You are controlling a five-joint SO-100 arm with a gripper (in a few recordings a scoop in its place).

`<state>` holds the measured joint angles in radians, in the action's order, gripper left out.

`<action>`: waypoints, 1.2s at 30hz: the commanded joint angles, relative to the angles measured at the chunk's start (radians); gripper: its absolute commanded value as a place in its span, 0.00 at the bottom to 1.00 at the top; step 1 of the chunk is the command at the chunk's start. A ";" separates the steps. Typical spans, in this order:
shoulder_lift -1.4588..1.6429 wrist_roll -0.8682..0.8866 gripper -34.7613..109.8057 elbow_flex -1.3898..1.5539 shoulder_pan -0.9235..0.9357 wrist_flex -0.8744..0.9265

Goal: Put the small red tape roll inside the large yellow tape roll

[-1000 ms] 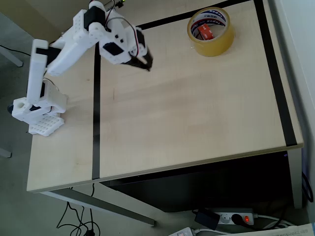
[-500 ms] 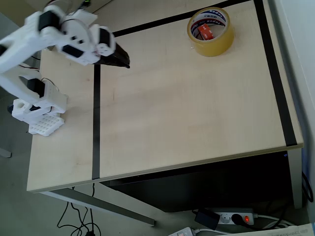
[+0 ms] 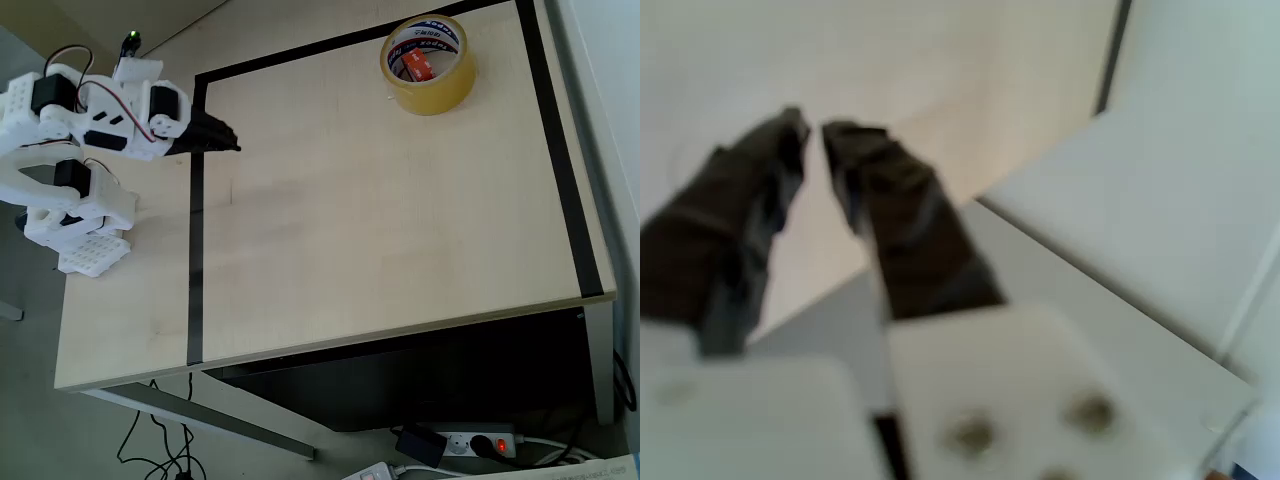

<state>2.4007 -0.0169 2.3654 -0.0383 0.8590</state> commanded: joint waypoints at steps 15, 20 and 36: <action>0.718 -0.002 0.24 0.537 -0.021 0.032; 0.936 -0.002 0.24 0.640 -0.032 0.166; 0.936 0.000 0.24 0.749 0.009 0.321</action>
<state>3.3333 -0.0153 3.1170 -0.0184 1.0630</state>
